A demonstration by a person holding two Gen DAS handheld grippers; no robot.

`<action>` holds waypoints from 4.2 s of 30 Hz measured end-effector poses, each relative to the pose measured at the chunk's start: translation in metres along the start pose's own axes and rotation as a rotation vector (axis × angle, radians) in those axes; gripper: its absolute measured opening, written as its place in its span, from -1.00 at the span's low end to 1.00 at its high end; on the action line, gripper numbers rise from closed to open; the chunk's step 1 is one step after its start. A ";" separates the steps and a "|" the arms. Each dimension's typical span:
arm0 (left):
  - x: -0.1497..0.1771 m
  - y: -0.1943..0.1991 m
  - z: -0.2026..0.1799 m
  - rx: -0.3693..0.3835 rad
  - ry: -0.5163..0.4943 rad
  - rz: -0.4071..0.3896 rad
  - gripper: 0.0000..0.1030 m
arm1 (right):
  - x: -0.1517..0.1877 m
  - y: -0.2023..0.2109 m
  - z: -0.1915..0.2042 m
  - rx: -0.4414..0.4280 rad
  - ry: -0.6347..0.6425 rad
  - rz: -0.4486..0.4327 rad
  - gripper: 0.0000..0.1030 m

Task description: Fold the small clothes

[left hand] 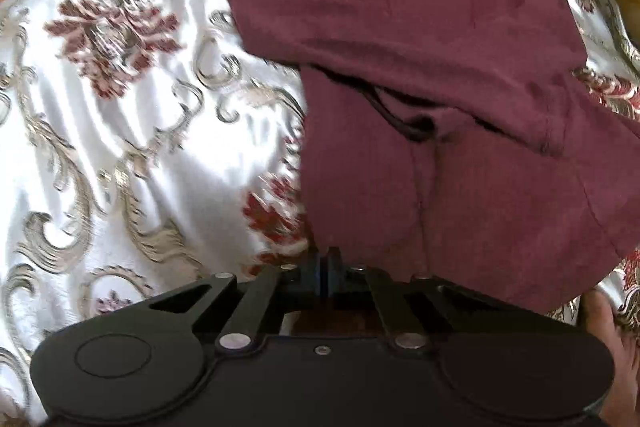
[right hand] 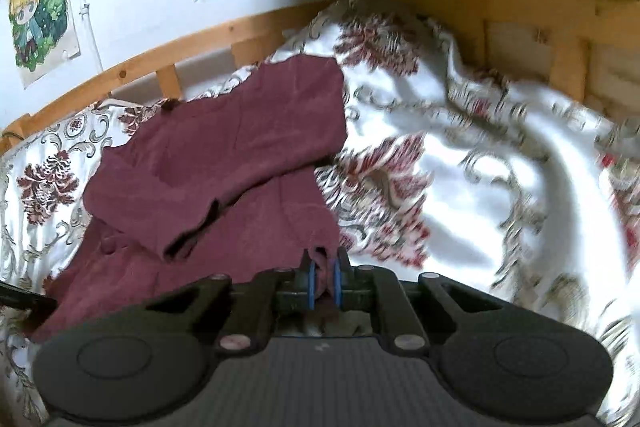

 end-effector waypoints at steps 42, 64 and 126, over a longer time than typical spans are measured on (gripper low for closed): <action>0.014 0.041 -0.066 0.115 -0.340 -0.071 0.98 | 0.063 -0.010 0.078 0.165 1.032 -0.146 0.63; 0.028 -0.005 -0.154 0.125 -0.663 -0.050 0.92 | -0.019 0.019 0.083 -0.200 0.503 -0.024 -0.86; -0.015 0.170 -0.050 0.198 -0.308 -0.310 -0.92 | -0.073 0.125 0.061 -0.200 0.643 -0.127 -0.89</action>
Point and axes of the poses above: each gripper's, at about its wrist camera, not at the fingertips, and y roughly against the way its jaws point, z to its left, x to its underside, the point moved 5 cm from there along -y, roughly the way its jaws point, and after that the axes turned 13 degrees about x, right-handed, at the moved point
